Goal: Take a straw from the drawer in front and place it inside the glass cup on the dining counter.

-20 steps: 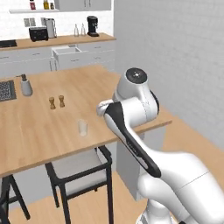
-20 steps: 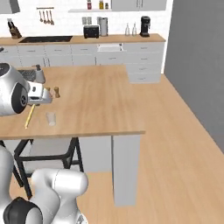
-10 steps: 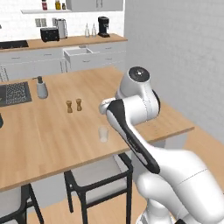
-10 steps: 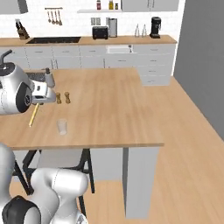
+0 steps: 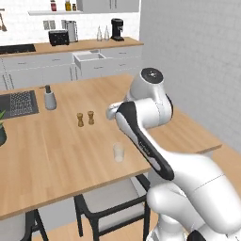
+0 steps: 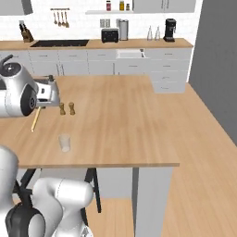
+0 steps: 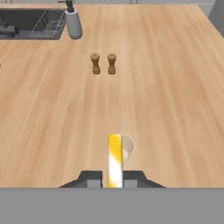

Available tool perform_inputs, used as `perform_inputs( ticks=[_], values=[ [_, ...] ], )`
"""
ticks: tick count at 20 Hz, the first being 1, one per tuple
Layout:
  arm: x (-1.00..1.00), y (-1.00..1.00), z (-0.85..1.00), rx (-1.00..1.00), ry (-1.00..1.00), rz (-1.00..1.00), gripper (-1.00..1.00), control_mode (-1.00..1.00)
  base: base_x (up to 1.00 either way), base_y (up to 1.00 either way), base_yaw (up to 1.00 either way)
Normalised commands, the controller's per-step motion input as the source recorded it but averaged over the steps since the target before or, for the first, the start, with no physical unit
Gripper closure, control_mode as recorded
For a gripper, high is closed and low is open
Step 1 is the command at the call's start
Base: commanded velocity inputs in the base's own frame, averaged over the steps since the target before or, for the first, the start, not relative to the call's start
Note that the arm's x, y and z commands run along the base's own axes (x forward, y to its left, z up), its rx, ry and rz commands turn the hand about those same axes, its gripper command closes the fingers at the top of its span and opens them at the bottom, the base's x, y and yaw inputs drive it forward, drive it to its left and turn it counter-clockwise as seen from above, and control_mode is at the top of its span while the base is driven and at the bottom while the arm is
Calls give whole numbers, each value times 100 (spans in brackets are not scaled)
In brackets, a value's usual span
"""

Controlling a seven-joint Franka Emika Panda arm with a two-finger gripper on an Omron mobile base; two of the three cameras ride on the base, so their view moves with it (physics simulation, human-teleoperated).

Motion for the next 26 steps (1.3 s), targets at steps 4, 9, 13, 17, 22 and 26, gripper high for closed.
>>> perform_inputs(
  ticks=[4, 9, 13, 17, 22, 26],
  values=[
    [0, -17, 24, 28, -5, 24, 100, -100, 0, 0, 0],
    [-1, -28, 2, 37, -14, 37, 100, -100, 0, 0, 0],
    [3, -8, -4, 40, -11, 37, 100, -100, 0, 0, 0],
    [25, 2, -9, 41, -2, 27, 100, -100, 0, 0, 0],
    [37, 30, -9, 34, 0, 19, 100, -100, 0, 0, 0],
    [8, 30, -16, 23, -1, 16, 100, -100, 0, 0, 0]
  ],
)
